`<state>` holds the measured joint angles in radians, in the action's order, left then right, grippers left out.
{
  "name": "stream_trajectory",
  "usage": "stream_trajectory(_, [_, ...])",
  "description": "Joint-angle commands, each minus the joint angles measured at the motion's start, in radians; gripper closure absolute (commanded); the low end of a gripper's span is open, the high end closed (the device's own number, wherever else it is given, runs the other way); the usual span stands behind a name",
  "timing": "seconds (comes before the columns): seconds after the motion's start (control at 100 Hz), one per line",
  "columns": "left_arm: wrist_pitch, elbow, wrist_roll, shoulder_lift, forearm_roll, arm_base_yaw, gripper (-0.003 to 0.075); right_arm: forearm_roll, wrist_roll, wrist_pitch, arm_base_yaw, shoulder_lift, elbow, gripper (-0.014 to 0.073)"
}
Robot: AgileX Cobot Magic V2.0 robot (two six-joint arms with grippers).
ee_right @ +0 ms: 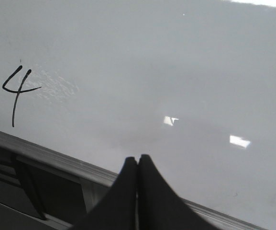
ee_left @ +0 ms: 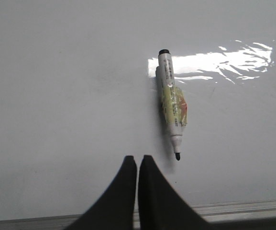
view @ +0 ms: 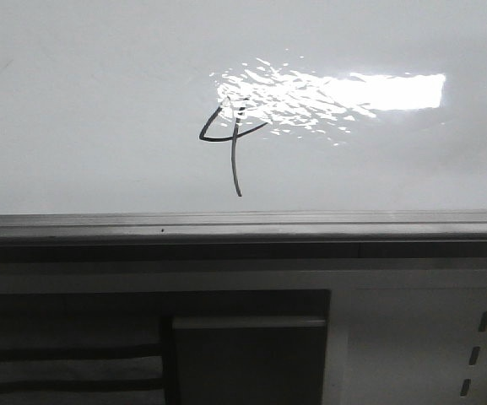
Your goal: Write number 4 on whiteboard
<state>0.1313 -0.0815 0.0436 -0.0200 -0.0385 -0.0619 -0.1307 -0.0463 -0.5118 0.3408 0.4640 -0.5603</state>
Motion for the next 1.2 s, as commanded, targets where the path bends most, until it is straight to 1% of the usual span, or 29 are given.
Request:
stream_trajectory(0.0, [-0.177, 0.017, -0.009, -0.002, 0.005, 0.003, 0.0741, -0.015, 0.005, 0.073, -0.004, 0.004, -0.025, 0.0666])
stream_trajectory(0.05, [-0.244, 0.048, -0.009, -0.001, 0.005, 0.006, 0.0741, -0.015, 0.005, 0.073, -0.004, 0.004, -0.025, 0.0666])
stream_trajectory(0.15, [-0.333, 0.110, -0.009, 0.001, 0.005, 0.005, 0.0741, -0.015, 0.005, 0.073, -0.004, 0.004, -0.025, 0.0666])
stream_trajectory(0.19, [-0.288, 0.104, -0.009, 0.010, 0.005, 0.009, 0.0741, -0.015, 0.005, 0.073, -0.004, 0.004, -0.025, 0.0666])
stream_trajectory(0.3, [-0.273, 0.107, -0.009, 0.056, 0.005, 0.025, 0.0741, -0.015, 0.005, 0.073, -0.004, 0.004, -0.025, 0.0666])
stream_trajectory(1.07, [-0.275, 0.107, -0.009, 0.053, 0.005, 0.026, 0.0741, -0.015, 0.005, 0.073, -0.004, 0.004, -0.025, 0.0666])
stream_trajectory(1.15, [-0.275, 0.107, -0.009, 0.053, 0.005, 0.026, 0.0741, -0.015, 0.005, 0.084, -0.012, -0.028, 0.000, 0.0666])
stream_trajectory(1.19, [-0.275, 0.107, -0.009, 0.053, 0.005, 0.026, 0.0741, 0.007, 0.005, 0.095, -0.028, -0.052, 0.023, 0.0666])
